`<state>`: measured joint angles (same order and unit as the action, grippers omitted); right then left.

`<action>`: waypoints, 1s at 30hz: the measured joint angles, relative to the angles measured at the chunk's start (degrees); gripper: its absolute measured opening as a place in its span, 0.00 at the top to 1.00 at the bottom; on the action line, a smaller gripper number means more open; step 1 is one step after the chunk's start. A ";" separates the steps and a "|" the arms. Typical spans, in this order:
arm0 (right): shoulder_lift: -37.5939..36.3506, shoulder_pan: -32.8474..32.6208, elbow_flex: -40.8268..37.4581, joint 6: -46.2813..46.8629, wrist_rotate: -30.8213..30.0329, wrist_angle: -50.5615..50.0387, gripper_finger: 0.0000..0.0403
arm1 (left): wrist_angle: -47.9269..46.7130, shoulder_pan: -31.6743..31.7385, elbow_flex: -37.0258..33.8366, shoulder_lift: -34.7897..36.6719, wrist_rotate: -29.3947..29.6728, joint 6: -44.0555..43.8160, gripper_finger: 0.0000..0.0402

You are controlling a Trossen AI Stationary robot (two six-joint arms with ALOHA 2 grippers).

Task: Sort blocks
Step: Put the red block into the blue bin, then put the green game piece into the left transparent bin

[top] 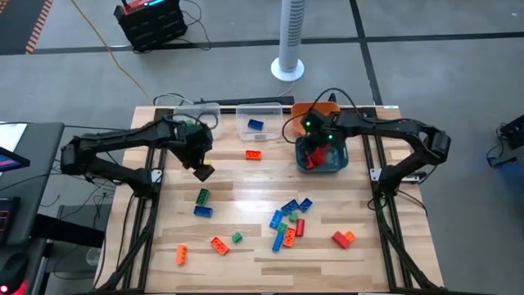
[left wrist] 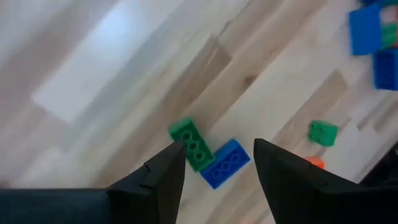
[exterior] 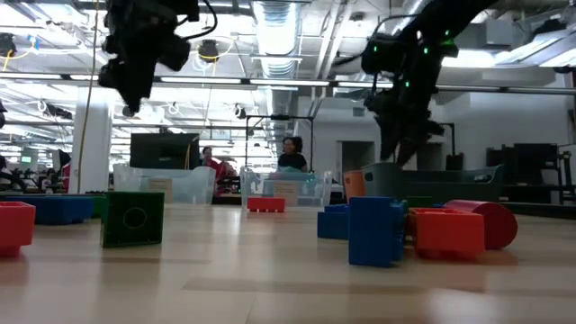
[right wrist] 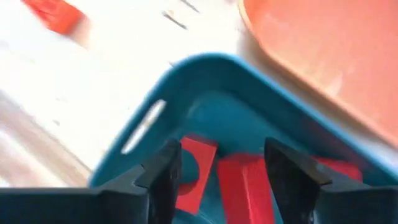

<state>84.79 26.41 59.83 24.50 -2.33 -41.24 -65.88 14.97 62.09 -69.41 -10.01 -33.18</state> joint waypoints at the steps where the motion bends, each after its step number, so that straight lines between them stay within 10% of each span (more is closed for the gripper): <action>1: -0.87 0.00 0.67 -1.02 0.00 -0.24 0.42 | 0.96 -1.00 -1.49 0.00 0.58 -2.93 0.54; 15: -22.79 -6.45 5.09 -7.97 -0.12 -4.49 0.43 | 13.12 -12.56 -19.13 -0.04 6.82 -37.54 0.42; 30: -24.56 -13.17 5.07 -8.49 -2.56 -6.38 0.43 | 20.63 -16.08 -20.03 -8.51 14.11 -43.77 0.34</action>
<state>60.23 13.24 64.90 16.01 -4.88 -47.62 -45.26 -1.11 42.06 -77.91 4.10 -76.95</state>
